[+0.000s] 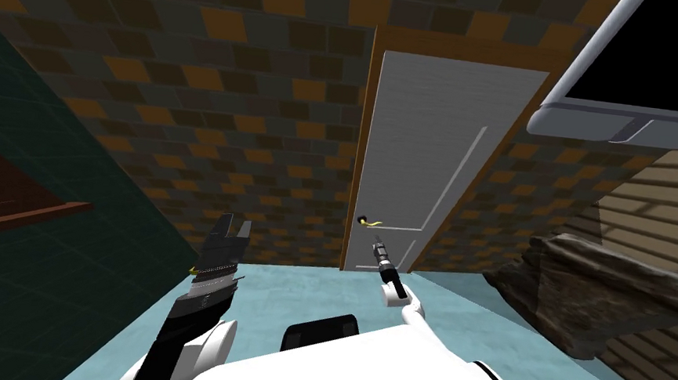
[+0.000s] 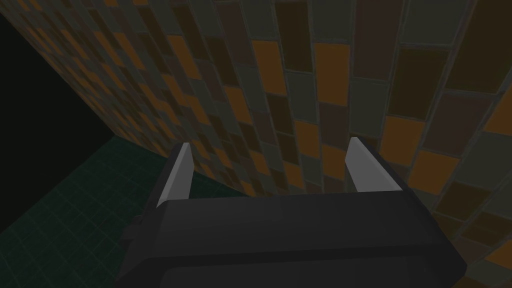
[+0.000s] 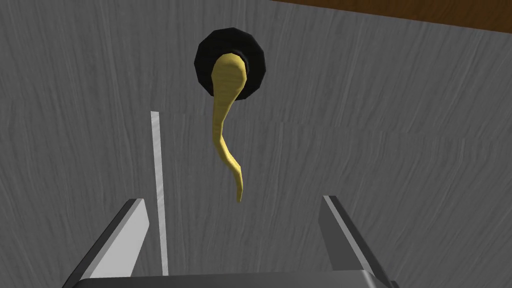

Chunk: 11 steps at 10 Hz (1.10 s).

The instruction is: Pull the door open

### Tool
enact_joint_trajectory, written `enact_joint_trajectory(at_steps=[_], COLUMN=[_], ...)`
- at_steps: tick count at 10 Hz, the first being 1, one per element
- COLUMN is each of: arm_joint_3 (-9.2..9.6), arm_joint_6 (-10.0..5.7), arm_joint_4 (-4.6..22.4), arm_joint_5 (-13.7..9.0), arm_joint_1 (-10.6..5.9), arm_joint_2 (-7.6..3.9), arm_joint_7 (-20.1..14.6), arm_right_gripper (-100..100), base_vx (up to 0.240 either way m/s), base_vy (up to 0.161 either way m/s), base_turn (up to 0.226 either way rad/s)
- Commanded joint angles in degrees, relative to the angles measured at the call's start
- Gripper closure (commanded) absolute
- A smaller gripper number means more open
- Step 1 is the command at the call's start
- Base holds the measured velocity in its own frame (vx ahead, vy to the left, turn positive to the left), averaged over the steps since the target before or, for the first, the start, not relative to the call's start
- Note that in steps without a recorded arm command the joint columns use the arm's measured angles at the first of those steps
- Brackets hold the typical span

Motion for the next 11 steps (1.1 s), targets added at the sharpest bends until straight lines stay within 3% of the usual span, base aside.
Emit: enact_joint_trajectory(at_steps=[1, 2, 4, 6, 8, 10, 11], arm_joint_3=[0.0, -0.7, -0.92, -1.66, -2.98, -3.22, -3.99], arm_joint_6=[0.0, -0.83, -1.09, -1.97, -3.53, -3.82, -4.73], arm_joint_4=[0.0, 1.1, 1.4, 2.5, 4.3, 4.7, 5.8], arm_joint_5=[0.0, -0.5, -0.6, -1.1, -1.9, -2.0, -2.5], arm_joint_1=[0.0, 0.39, 0.53, 1.01, 1.87, 2.03, 2.52], arm_joint_2=[0.0, -1.21, -1.59, -2.88, -5.17, -5.6, -6.93], arm_joint_7=[0.0, -0.9, -1.2, -2.2, -4.1, -4.4, -5.5], arm_right_gripper=[-100, -100, -100, -100, -100, -100, -100], base_vx=[0.084, 0.134, 0.158, 0.11, 0.199, 0.132, 0.161], base_vy=[0.01, 0.048, 0.006, 0.034, 0.03, -0.001, -0.004], base_turn=[0.006, 0.18, 0.058, 0.111, 0.209, 0.044, 0.167])
